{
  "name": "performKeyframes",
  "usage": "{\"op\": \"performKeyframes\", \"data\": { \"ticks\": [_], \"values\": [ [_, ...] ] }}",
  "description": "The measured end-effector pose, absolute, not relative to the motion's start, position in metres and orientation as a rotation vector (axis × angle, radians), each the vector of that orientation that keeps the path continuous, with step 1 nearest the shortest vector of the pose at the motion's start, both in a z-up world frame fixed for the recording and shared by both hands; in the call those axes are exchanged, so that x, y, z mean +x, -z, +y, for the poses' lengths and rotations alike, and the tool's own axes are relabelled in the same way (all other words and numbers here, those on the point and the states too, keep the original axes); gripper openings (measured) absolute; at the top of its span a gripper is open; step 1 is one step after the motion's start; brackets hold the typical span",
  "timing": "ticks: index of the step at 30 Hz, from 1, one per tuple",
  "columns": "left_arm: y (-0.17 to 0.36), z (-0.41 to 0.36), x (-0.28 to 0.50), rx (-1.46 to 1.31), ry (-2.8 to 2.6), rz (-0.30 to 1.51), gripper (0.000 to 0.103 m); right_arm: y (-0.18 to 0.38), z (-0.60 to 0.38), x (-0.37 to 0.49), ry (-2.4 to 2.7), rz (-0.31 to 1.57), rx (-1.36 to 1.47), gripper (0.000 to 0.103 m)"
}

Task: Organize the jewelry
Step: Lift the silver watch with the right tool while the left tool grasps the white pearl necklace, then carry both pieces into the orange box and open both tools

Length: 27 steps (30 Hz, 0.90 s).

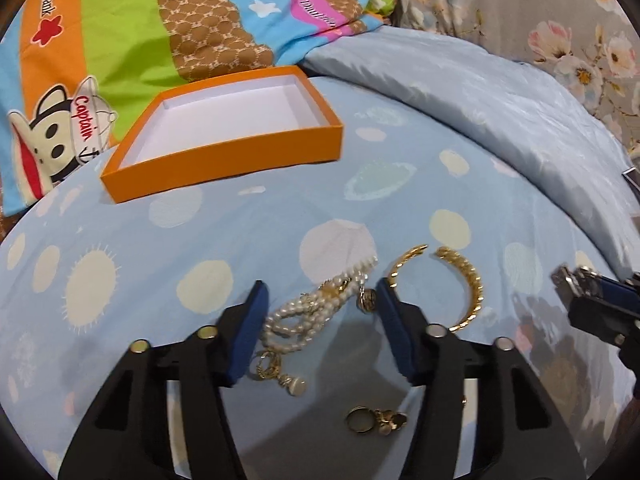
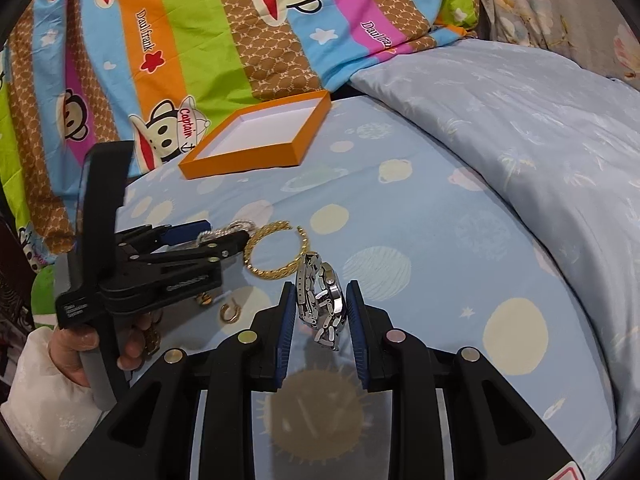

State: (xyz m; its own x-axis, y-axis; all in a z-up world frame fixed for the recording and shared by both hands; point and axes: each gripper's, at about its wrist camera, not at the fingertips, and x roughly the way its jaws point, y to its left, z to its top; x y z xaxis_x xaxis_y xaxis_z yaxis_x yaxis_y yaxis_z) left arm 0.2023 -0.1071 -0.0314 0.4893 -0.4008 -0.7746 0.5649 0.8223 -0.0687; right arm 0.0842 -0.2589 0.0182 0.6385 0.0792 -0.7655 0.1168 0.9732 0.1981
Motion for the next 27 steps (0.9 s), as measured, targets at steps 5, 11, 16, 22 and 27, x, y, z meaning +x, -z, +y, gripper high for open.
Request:
{"op": "performKeyframes", "data": {
  "ticks": [5,11,16,22,27],
  "values": [
    [0.031,-0.107,0.197,0.195,0.63,0.883,0.017,-0.02,-0.261,0.096,0.024,0.879,0.241,0.025],
    [0.019,-0.096,0.185,0.133,0.643,0.864,0.017,-0.027,-0.253,0.107,0.003,0.869,0.228,0.025],
    [-0.004,-0.079,0.185,0.077,0.624,0.834,0.017,-0.041,-0.244,0.118,-0.015,0.846,0.203,0.025],
    [-0.032,-0.052,0.207,0.031,0.568,0.793,0.017,-0.06,-0.236,0.15,-0.053,0.813,0.176,0.025],
    [-0.052,-0.037,0.252,0.04,0.484,0.749,0.017,-0.077,-0.233,0.203,-0.096,0.77,0.152,0.025]
  ]
}}
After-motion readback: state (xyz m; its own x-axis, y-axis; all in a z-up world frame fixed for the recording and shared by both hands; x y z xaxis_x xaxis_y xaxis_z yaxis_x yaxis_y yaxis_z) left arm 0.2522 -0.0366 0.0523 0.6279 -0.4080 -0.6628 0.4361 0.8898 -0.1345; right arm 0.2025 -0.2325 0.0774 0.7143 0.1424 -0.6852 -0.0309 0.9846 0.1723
